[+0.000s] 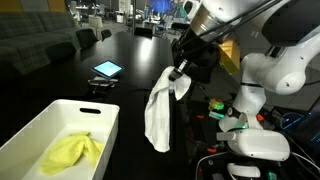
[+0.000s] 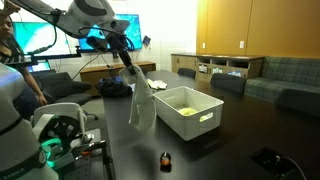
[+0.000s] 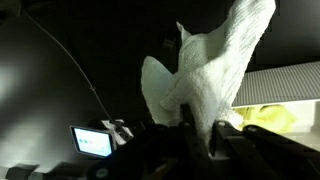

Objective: Pick up the yellow towel and put it in the bucket, pick up the marker and put it in the cup, pick up the white towel and put it in the bucket, finally pick up the black masking tape and put it in the cup

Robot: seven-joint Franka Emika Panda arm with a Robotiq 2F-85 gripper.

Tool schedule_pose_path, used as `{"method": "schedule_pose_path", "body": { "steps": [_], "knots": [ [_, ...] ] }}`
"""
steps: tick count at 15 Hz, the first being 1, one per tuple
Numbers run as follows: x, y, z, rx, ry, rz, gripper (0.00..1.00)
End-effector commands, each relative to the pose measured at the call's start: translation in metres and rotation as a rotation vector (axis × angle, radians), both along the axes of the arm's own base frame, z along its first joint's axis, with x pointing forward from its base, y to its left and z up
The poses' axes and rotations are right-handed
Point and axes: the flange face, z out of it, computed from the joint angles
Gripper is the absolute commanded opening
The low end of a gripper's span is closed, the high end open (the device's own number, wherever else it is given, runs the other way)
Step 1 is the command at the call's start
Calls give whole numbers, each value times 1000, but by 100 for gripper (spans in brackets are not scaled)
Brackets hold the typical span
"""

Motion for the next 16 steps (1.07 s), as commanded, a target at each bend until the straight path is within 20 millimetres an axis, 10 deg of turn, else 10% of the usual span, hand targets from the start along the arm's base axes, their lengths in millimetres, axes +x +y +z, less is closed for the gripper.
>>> {"method": "schedule_pose_path", "body": {
  "steps": [1,9,16],
  "knots": [
    [-7,23,47,22,-83,-34,13],
    [8,47,90,94,-164,-16,13],
    [22,57,88,127,-169,16,12]
  ]
}}
